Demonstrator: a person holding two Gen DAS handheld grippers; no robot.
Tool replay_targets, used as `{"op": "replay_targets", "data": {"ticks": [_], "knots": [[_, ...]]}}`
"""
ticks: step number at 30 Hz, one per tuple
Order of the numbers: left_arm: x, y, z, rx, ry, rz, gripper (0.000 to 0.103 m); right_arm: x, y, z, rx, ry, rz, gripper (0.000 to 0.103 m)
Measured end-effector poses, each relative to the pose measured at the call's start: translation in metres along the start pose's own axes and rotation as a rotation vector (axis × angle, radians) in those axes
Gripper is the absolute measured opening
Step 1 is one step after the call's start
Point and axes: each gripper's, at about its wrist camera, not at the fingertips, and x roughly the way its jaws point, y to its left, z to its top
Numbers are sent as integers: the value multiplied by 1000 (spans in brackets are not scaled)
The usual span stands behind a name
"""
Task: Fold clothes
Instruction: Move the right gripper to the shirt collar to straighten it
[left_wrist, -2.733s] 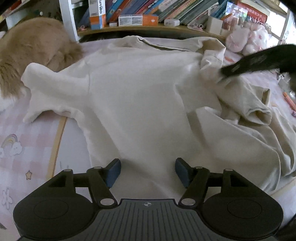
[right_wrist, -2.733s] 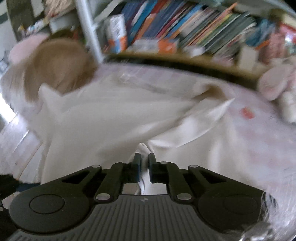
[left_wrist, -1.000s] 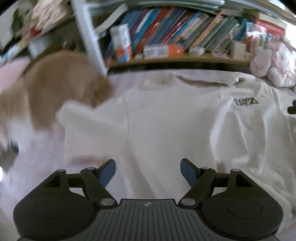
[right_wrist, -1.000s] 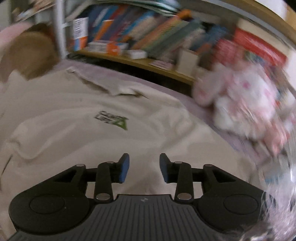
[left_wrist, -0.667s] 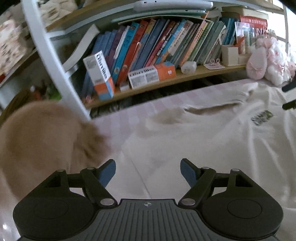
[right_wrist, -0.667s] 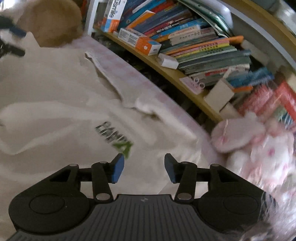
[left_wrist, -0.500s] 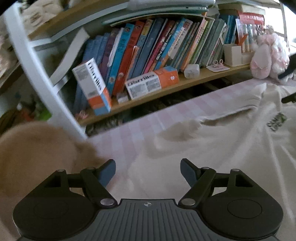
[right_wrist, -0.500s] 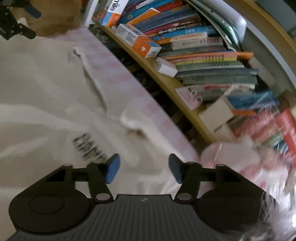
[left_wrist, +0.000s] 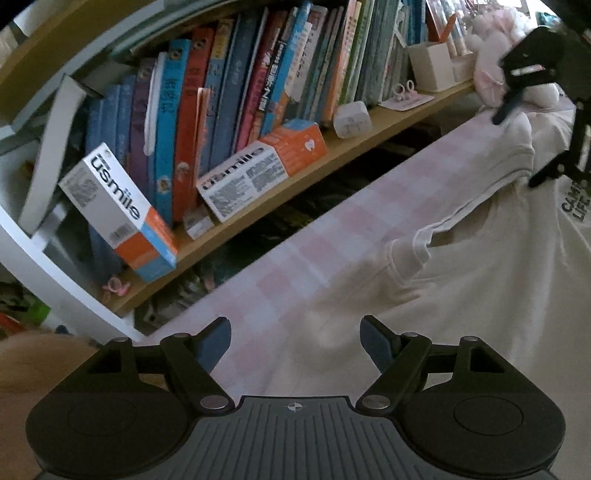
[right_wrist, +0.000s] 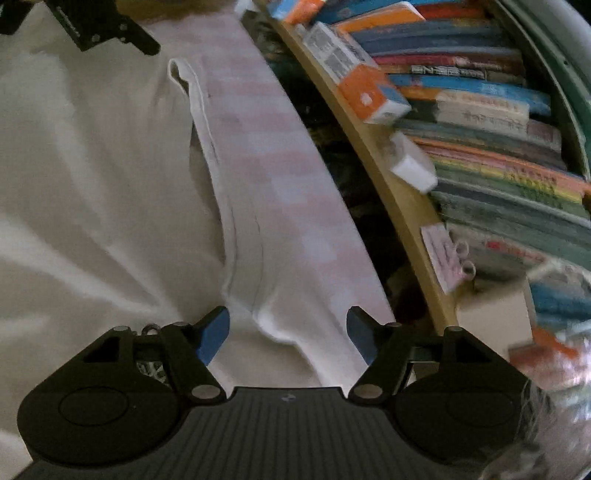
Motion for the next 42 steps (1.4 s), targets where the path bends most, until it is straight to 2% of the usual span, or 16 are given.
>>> {"op": "replay_targets", "data": {"ticks": [3,6,8,10,12,14,18,21,25,28,31,34,37,39,41,42], "knots": [[4,2,1,-26,-6,-12,79,10,-21,10,92,-18,-13,70],[10,4,5,-61,-8,-7,79,22,-51,14,306,-40,-102,70],[10,5,6,-76,-9,1,79,30,-69,11,468,-14,-162,70],[8,7,5,-81,-13,2,79,28,-78,5,559,-28,-168,70],[4,9,2,-67,-18,-3,79,21,-77,-2,552,-54,-153,70],[3,14,-3,-61,-16,1,79,14,-70,-8,491,-79,-145,70],[6,25,-8,-94,3,0,79,13,-62,-16,409,-101,-82,70],[12,31,-7,-149,-3,-25,79,17,-60,-19,414,-113,-22,70],[27,32,6,-231,-30,-73,79,39,-61,-16,461,-91,-62,68],[41,28,17,-260,-35,-116,76,47,-71,-18,562,-105,-39,68],[51,25,26,-244,-34,-170,59,40,-77,-26,636,-137,-3,68],[59,25,34,-237,-21,-220,47,32,-77,-39,662,-126,-4,66],[70,21,40,-232,9,-272,46,33,-72,-52,661,-71,-25,59],[78,17,43,-229,34,-299,35,35,-71,-59,679,-49,-24,57],[83,19,43,-272,41,-307,19,36,-73,-66,733,-59,-7,56],[86,20,43,-307,43,-294,15,37,-73,-69,759,-64,1,56]]}}
